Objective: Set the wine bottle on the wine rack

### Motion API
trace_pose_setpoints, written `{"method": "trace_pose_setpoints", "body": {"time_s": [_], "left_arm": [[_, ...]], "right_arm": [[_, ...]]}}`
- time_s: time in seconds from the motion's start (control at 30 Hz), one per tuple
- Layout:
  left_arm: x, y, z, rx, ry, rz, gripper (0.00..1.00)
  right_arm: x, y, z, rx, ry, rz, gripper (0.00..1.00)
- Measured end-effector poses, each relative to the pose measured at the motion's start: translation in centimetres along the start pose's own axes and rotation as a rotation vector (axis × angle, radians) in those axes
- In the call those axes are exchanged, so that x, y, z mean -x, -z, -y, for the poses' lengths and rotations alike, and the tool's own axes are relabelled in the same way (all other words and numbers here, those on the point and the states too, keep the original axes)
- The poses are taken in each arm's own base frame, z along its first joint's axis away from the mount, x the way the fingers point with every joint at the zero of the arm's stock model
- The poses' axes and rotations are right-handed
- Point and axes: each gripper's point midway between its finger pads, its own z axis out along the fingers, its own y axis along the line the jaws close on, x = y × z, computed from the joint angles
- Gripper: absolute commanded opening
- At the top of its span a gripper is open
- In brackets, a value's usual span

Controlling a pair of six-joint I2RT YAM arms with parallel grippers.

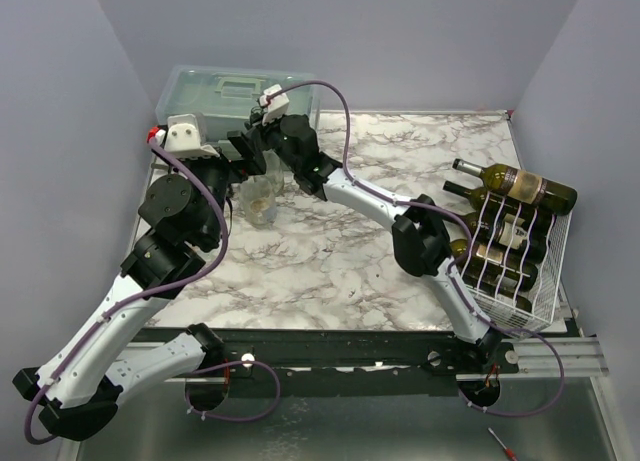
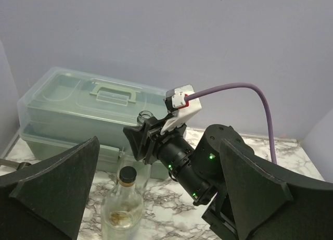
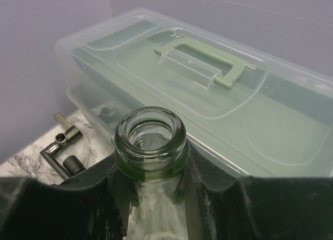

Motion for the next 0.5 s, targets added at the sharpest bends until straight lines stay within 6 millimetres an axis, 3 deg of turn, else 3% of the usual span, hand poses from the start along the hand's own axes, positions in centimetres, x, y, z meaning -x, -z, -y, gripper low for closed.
{"method": "trace_pose_setpoints", "body": {"time_s": [0.2, 0.5], "left_arm": [[-0.4, -0.1, 0.1, 0.001, -0.006, -0.008, 0.99], [-0.5, -0.2, 0.1, 0.001, -0.009, -0.011, 0.99]], "right_arm": [[0.2, 1.3, 0.8, -0.036, 0.0, 0.008, 0.01], [0.3, 8.1, 4.6, -0.153, 0.109, -0.088, 0.01]]}}
